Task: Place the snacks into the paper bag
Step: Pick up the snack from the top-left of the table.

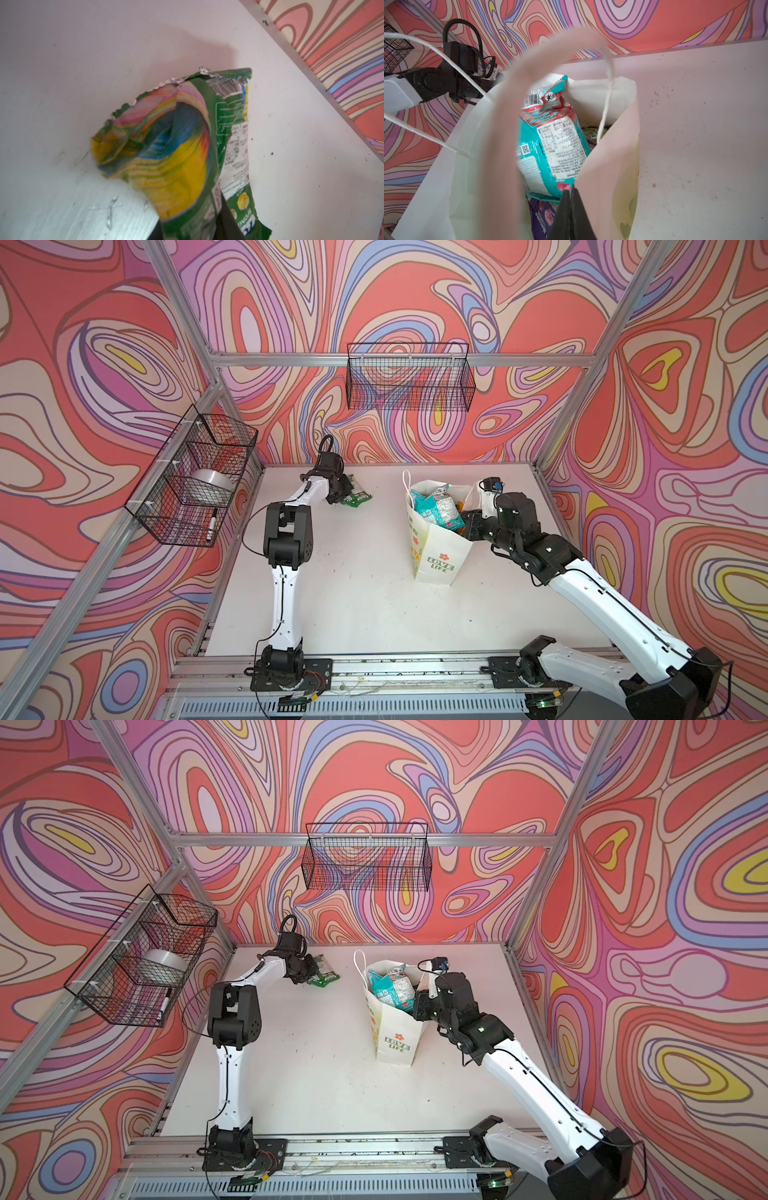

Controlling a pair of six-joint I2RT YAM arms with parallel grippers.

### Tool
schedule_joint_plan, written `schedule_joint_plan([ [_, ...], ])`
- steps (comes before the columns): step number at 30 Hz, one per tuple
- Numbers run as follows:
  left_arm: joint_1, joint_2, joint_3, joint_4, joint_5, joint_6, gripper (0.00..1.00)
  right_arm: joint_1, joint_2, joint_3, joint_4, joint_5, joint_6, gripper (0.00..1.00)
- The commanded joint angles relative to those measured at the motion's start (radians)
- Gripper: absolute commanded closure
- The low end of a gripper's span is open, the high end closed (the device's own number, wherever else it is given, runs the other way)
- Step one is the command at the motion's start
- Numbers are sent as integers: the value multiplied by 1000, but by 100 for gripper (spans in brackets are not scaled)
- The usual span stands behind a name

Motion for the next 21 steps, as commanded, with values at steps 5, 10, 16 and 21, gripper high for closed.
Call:
schedule_joint_plan([
  [5, 2, -198, -171, 162, 8, -9, 85, 1, 6, -17, -19, 17, -10, 100],
  [10, 2, -322, -319, 244, 10, -26, 87, 1, 7, -17, -19, 18, -9, 100],
  [16, 0, -481, -494, 294, 22, -58, 88, 1, 10, -17, -20, 19, -10, 100],
  [21, -1, -646, -640, 306, 37, -84, 88, 1, 3, -16, -22, 22, -9, 100],
])
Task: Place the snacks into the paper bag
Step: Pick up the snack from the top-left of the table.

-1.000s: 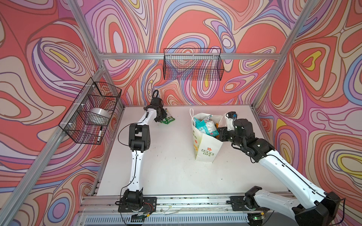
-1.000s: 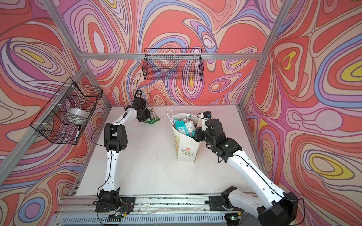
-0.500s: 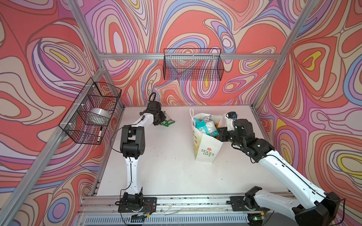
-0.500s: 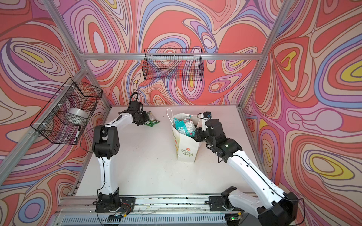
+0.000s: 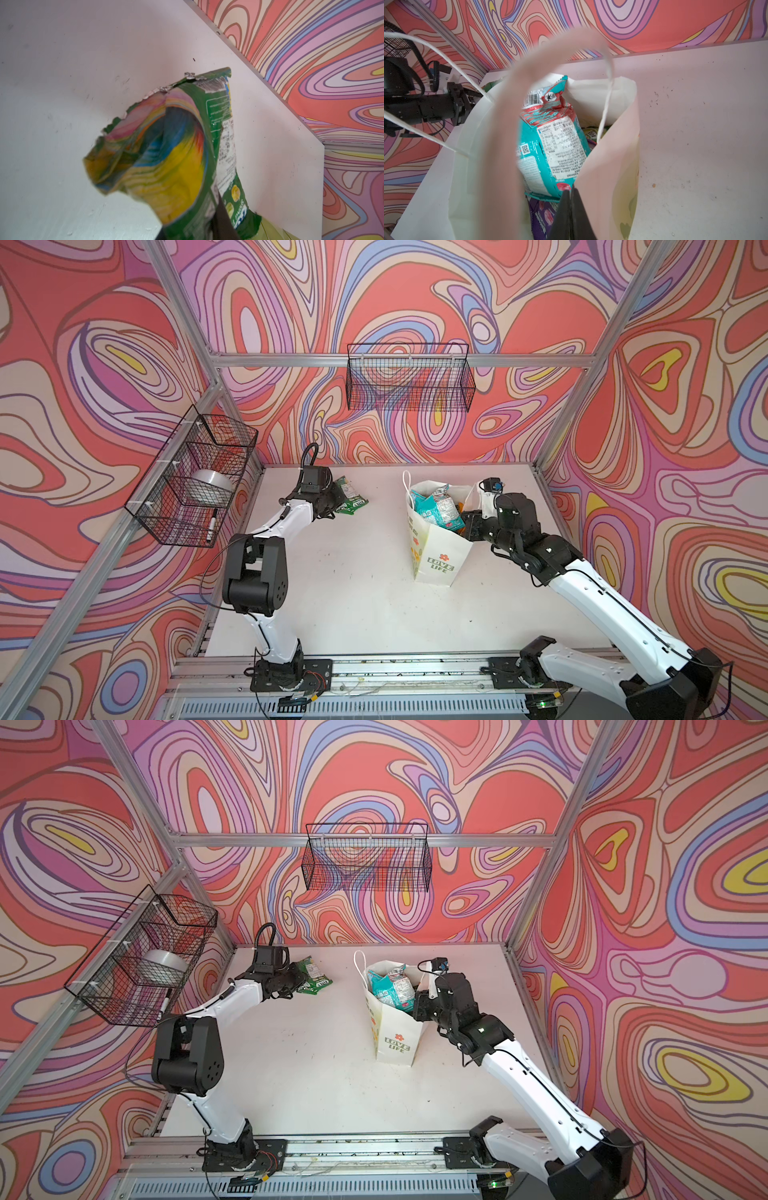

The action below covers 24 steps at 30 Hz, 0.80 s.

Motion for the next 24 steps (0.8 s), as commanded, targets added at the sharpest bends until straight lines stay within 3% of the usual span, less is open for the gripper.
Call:
schedule_joint_plan([
  [1, -3, -127, -58, 50, 17, -31, 88, 1, 3, -17, -20, 21, -9, 100],
  [7, -38, -330, -129, -62, 0, 4, 88, 1, 3, -17, -20, 21, -9, 100],
  [13, -124, -496, -94, -206, -61, 57, 88, 1, -13, -17, -22, 13, -7, 100],
  [24, -372, -527, 161, -299, -191, 149, 88, 2, -5, -19, -17, 22, -6, 100],
])
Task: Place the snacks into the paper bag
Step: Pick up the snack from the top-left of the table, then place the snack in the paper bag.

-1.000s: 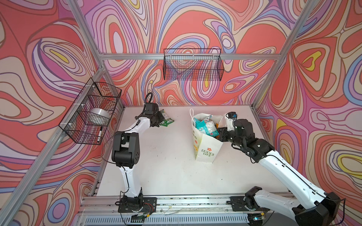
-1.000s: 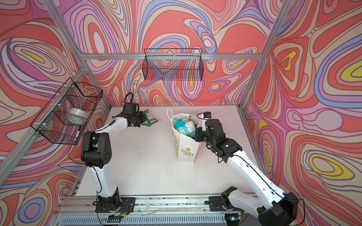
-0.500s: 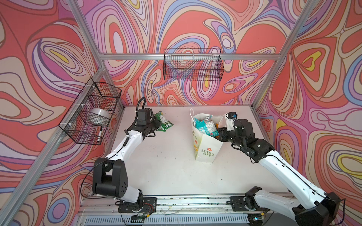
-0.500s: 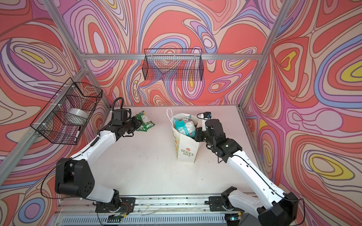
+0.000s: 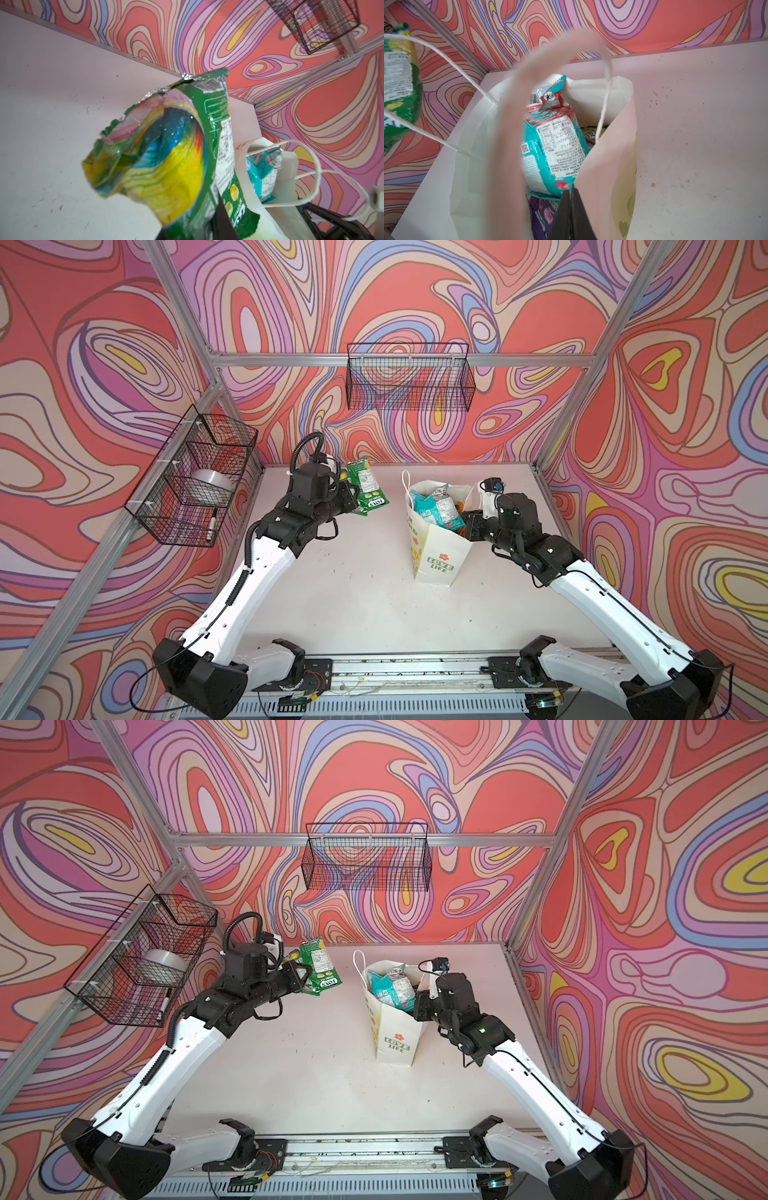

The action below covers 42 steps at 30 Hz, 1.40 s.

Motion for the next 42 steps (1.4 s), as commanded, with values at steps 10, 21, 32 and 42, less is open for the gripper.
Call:
schedule_joint_plan([
  [10, -368, 172, 390, 23, -199, 249, 88, 2, 4, -16, -13, 29, -8, 100],
  [21, -451, 538, 740, -80, -231, 415, 88, 2, -5, -17, -20, 48, -10, 100],
  [32, -456, 622, 758, -171, -324, 473, 88, 3, -6, -16, -20, 43, -10, 100],
  [42, -458, 665, 744, -300, -298, 546, 87, 2, -6, -17, -18, 41, -10, 100],
])
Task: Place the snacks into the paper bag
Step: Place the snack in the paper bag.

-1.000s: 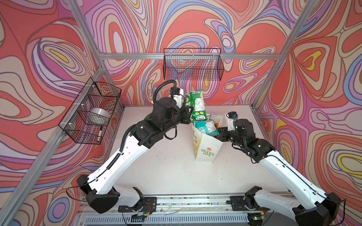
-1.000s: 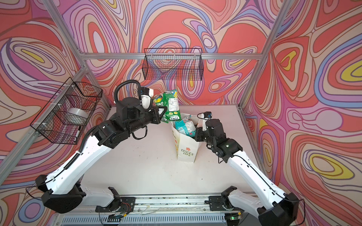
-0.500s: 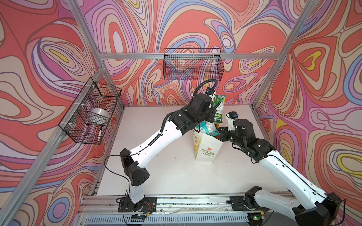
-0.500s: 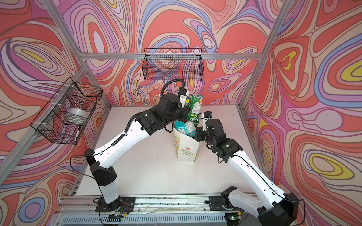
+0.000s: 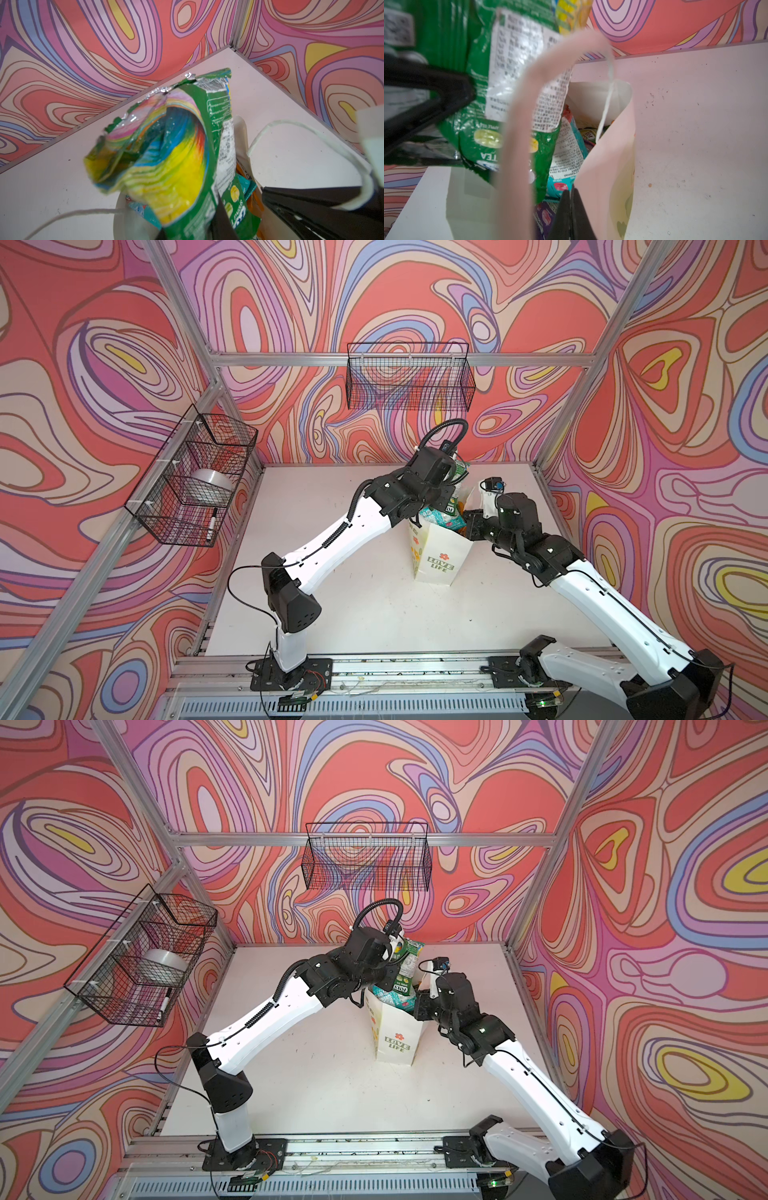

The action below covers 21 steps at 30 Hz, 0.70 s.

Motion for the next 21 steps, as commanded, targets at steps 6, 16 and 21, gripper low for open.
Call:
schedule_joint_plan([
  [6, -6, 137, 116, -193, 26, 96, 87, 1, -2, -17, -18, 23, -7, 100],
  [16, -7, 332, 359, -498, 157, 148, 87, 1, -2, -17, -18, 25, -7, 100],
  [21, -8, 308, 321, -563, 188, 134, 87, 1, -4, -17, -18, 25, -7, 100],
])
